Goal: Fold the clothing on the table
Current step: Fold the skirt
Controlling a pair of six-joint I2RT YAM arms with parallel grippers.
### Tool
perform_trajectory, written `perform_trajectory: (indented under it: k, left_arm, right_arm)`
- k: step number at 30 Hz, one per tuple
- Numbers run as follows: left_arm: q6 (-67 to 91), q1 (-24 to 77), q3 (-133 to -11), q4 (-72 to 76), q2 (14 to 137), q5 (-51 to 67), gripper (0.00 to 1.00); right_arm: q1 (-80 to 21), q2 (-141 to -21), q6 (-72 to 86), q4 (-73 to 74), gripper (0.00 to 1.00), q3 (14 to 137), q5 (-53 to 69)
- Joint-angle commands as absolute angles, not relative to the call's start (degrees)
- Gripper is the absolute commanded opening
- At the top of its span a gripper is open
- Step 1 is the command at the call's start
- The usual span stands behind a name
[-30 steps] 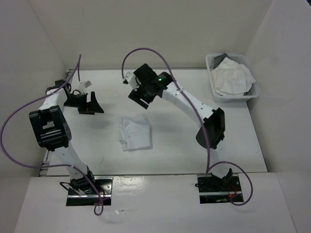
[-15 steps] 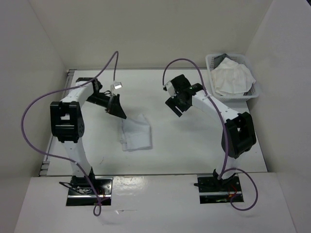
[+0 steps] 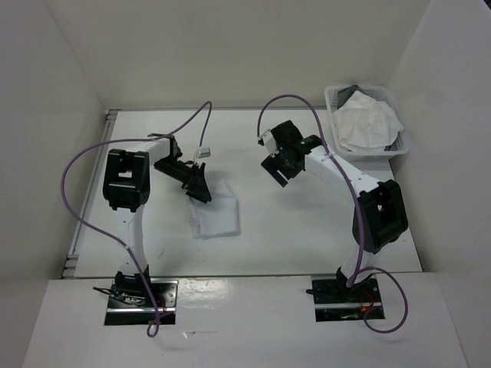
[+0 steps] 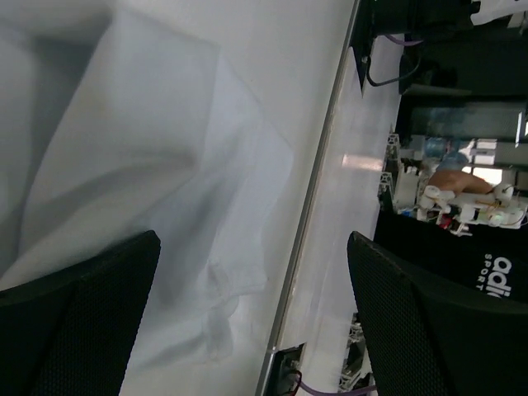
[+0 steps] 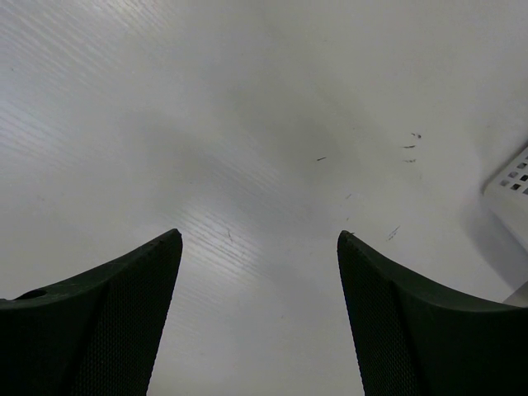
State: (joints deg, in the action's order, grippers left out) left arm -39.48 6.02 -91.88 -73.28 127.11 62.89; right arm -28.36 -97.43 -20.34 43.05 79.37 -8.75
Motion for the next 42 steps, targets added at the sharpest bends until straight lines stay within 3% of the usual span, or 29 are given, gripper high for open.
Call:
perform_trajectory:
  k: [1, 20, 29, 35, 42]
  left_arm:
    - [-43.1, 1.9, -90.1, -74.5, 128.4, 64.9, 1.00]
    - [-44.7, 1.7, -87.4, -74.5, 134.6, 63.6, 1.00]
    - [-43.0, 10.6, -96.1, -73.5, 135.1, 64.2, 1.00]
    - [-41.7, 11.2, -101.2, -74.3, 136.3, 65.2, 1.00]
    - [-37.2, 10.3, -101.2, -74.3, 116.4, 60.9, 1.00]
  right_arm:
    - [-28.7, -96.7, -19.3, 40.7, 0.81, 79.7, -7.5]
    - [-28.7, -96.2, -18.8, 40.2, 0.81, 78.1, -6.6]
    - [-28.7, -94.6, -18.8, 40.7, 0.81, 76.4, -7.6]
    - [-28.7, -94.6, -18.8, 40.7, 0.81, 74.8, -8.7]
    - [-28.2, -89.1, -18.8, 41.2, 0.81, 74.8, -10.5]
